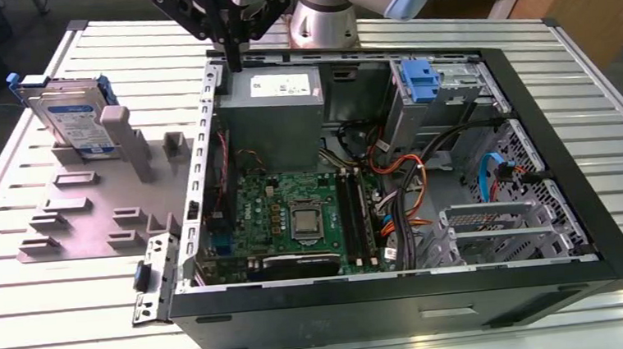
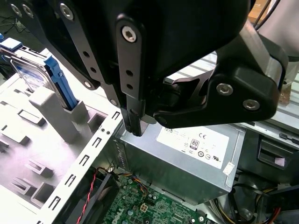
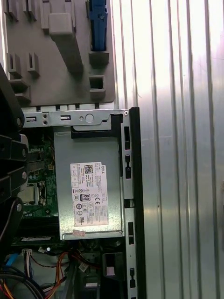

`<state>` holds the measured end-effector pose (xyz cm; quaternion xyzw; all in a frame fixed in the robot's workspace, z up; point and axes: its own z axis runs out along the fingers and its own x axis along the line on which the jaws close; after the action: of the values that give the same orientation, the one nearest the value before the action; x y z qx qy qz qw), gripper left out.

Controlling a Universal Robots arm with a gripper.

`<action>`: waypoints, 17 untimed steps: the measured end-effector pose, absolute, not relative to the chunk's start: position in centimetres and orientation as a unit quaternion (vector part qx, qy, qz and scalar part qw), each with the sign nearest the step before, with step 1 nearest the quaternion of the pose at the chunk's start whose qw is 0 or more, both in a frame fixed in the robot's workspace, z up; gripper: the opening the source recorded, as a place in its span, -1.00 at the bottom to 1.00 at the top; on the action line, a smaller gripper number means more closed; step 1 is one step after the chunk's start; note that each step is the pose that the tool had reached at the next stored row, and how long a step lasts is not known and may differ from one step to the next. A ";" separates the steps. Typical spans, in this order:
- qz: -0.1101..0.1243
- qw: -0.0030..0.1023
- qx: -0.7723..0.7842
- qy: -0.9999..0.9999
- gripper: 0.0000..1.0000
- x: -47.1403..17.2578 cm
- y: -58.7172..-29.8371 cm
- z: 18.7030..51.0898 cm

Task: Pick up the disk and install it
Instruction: 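Reach for the disk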

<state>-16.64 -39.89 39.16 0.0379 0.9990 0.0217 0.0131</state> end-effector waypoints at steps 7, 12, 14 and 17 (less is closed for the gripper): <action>0.022 0.013 0.038 0.999 -0.79 -16.9 -39.9 39.2; 0.022 0.013 0.038 0.999 -0.79 -17.2 -39.9 39.2; 0.022 0.013 0.038 0.999 -0.79 -17.2 -39.9 39.2; 0.022 0.013 0.038 0.999 -0.79 -17.2 -39.9 39.2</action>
<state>-17.20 -39.89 39.16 0.0379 0.9990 0.0217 0.0131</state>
